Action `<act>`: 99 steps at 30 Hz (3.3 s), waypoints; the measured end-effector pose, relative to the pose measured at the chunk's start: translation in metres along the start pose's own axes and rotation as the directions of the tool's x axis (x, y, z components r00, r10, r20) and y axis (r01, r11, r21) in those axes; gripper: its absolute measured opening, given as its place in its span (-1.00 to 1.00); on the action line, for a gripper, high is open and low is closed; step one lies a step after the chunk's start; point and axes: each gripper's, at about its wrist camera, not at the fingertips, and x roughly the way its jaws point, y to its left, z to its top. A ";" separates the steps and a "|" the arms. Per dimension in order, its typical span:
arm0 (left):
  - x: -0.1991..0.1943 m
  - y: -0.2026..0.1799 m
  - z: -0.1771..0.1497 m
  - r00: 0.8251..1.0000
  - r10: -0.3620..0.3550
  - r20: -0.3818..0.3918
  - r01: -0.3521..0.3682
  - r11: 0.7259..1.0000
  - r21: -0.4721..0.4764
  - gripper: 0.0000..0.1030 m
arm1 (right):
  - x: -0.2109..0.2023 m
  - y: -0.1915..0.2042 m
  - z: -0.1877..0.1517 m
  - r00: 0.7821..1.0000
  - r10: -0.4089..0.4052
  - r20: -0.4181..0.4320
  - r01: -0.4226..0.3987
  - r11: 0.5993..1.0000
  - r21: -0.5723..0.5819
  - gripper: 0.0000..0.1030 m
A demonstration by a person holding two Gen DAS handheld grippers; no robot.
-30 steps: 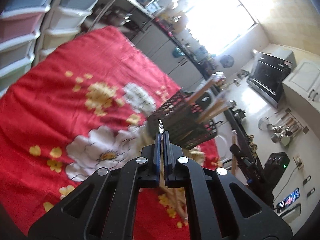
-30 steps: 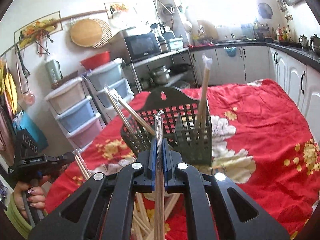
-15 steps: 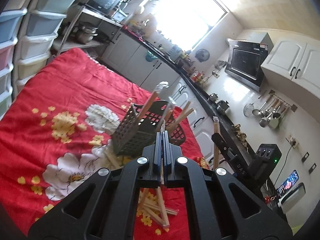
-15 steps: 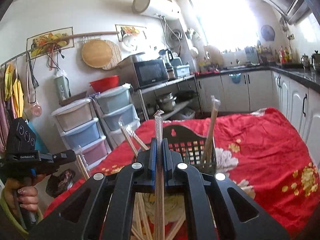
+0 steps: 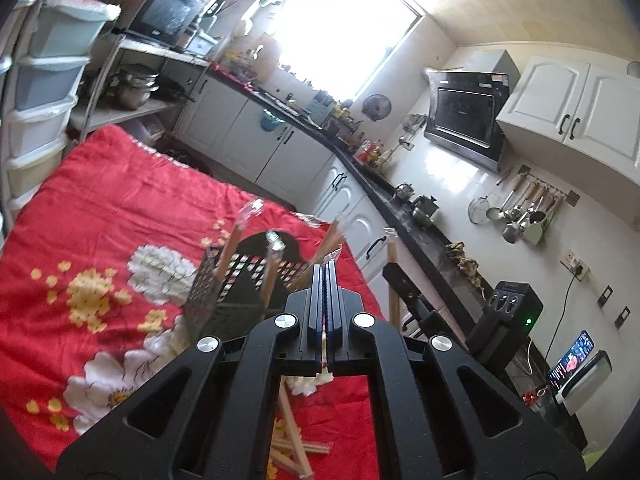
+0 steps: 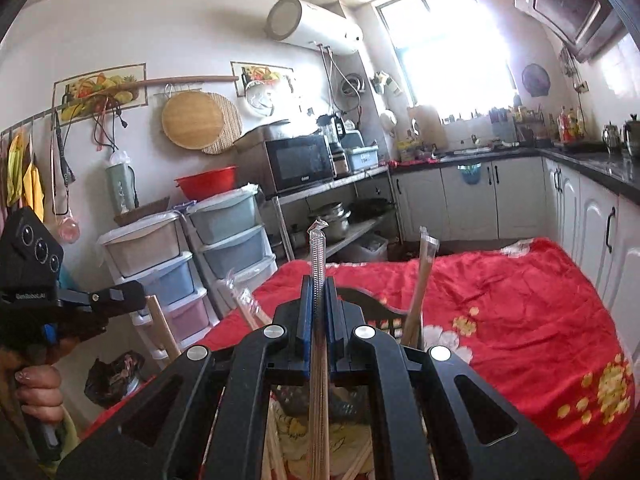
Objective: Organize utensils
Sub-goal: 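Raise both held chopsticks upright over the mesh basket, then lower both chopsticks into the mesh basket and open both tools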
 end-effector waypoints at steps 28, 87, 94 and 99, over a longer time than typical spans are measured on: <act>0.054 -0.052 0.090 0.993 -0.039 0.115 0.030 0.997 0.071 -1.00 | 0.091 -0.023 0.059 0.989 -0.023 0.145 0.031 0.998 -0.056 -0.88; 0.041 0.000 0.032 0.993 0.080 0.084 -0.080 0.997 0.000 0.04 | 0.058 -0.024 0.001 0.991 -0.128 -0.033 0.127 0.992 -0.022 0.07; 0.025 0.008 0.017 0.990 0.110 0.091 -0.110 0.994 -0.006 0.62 | 0.044 -0.020 -0.010 0.989 -0.121 -0.080 0.120 0.993 -0.013 0.19; 0.019 0.018 0.010 0.987 0.129 0.093 -0.126 0.992 -0.029 0.79 | 0.034 -0.017 -0.014 0.989 -0.118 -0.093 0.117 0.993 -0.011 0.23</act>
